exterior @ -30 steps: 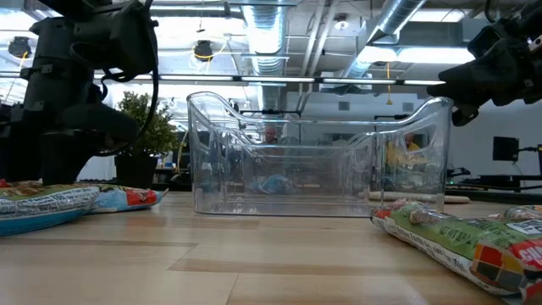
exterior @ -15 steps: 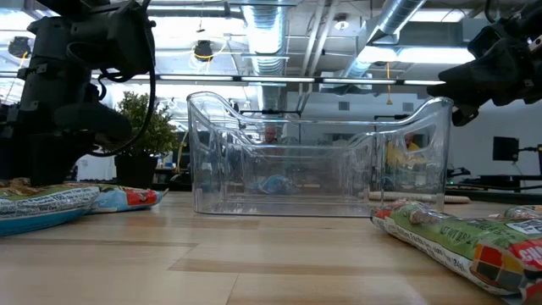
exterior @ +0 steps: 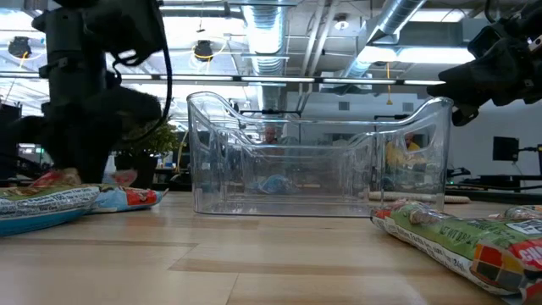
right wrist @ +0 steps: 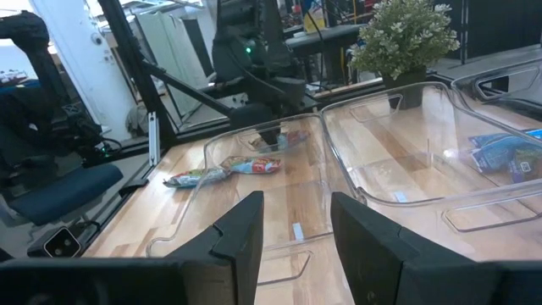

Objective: Pick and place Granola Bars by type
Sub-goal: Put the red granola bar into the middle transparent bin

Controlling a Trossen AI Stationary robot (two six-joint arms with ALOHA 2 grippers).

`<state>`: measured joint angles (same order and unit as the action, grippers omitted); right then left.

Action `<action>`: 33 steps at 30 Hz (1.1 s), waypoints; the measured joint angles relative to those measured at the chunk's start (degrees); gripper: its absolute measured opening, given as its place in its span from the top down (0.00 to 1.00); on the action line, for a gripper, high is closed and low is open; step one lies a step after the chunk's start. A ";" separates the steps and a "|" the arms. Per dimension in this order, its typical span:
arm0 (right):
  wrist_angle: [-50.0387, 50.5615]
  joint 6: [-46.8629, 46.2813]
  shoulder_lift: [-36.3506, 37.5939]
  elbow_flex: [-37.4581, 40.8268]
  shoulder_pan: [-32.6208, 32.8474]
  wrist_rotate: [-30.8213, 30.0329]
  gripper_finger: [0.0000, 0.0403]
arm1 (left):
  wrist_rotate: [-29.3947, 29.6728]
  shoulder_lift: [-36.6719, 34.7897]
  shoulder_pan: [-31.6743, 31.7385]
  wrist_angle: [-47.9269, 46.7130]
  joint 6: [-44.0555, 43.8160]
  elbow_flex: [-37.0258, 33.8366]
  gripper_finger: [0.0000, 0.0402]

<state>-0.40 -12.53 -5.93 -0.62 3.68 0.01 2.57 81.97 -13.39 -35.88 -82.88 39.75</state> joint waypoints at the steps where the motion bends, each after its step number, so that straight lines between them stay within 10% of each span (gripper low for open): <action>1: 0.00 0.02 0.00 0.00 -0.01 0.00 0.67 | 0.84 -0.70 -0.07 0.44 -0.44 -0.01 0.85; 33: 0.00 0.00 0.00 -0.02 0.00 0.00 0.67 | 32.87 -23.63 -0.07 29.09 12.50 0.13 0.87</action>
<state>-0.40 -12.53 -5.93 -0.64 3.68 0.01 35.43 58.34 -13.45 -6.79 -70.38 39.88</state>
